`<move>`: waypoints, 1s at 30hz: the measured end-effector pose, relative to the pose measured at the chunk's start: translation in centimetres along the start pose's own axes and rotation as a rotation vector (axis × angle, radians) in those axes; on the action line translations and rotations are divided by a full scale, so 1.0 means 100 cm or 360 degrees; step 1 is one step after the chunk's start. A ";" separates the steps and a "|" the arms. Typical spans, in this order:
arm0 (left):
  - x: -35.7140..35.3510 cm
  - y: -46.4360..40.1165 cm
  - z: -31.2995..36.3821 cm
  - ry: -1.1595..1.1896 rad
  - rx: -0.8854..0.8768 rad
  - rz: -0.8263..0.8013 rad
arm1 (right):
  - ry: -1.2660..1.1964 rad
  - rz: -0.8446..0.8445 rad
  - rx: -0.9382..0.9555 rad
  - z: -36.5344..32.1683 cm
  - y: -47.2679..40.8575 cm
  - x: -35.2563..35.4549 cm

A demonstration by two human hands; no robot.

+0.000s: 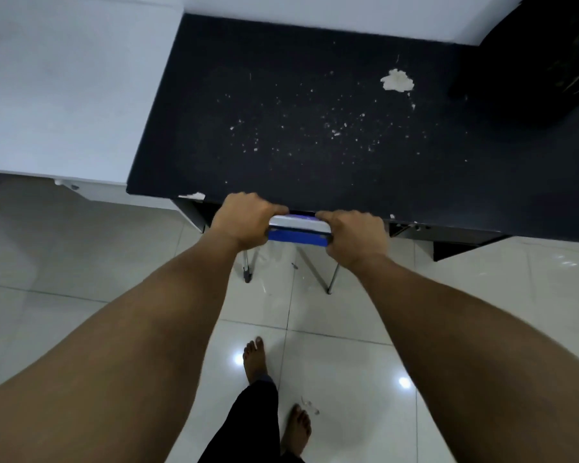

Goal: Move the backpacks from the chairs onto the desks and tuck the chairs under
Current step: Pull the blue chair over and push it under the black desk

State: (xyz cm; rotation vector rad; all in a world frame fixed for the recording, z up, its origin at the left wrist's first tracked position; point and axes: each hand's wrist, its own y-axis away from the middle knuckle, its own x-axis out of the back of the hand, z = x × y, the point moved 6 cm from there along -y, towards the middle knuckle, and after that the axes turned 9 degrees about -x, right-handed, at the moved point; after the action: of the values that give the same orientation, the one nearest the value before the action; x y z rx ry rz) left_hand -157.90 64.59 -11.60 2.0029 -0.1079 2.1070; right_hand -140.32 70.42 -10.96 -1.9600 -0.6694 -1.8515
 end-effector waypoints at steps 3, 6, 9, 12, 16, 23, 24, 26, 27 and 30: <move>-0.002 -0.005 0.000 -0.0010 0.0063 0.0017 | 0.0045 0.0085 0.0032 0.006 -0.004 0.001; -0.004 -0.004 0.009 0.0007 0.0115 0.0039 | 0.0040 0.0033 0.0031 0.011 -0.001 -0.004; -0.008 -0.002 0.007 0.0052 0.0147 0.0062 | 0.0022 0.0011 0.0049 0.009 0.000 -0.008; -0.005 -0.004 0.005 0.0065 0.0175 0.0058 | 0.0034 -0.0017 0.0026 0.010 -0.002 -0.007; -0.009 -0.004 0.004 0.0092 0.0173 0.0035 | 0.0038 -0.0043 0.0018 0.009 -0.001 -0.008; -0.010 -0.005 0.003 0.0138 0.0157 0.0059 | 0.0037 -0.0096 0.0013 0.008 -0.003 -0.008; -0.010 -0.005 0.003 0.0149 0.0158 0.0057 | 0.0036 -0.0103 0.0006 0.007 -0.003 -0.007; -0.007 -0.004 0.003 0.0168 0.0170 0.0052 | 0.0042 -0.0124 -0.0018 0.006 -0.003 -0.006; -0.007 -0.004 0.003 0.0174 0.0183 0.0039 | 0.0040 -0.0153 -0.0032 0.006 -0.004 -0.006; -0.005 -0.004 0.003 0.0192 0.0215 -0.0039 | 0.0051 -0.0237 -0.0094 0.003 -0.004 -0.003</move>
State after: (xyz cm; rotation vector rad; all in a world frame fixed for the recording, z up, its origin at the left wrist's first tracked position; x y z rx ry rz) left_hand -157.46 64.89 -12.13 1.9318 0.0809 2.2682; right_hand -140.27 70.90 -11.30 -1.9607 -0.7785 -2.0072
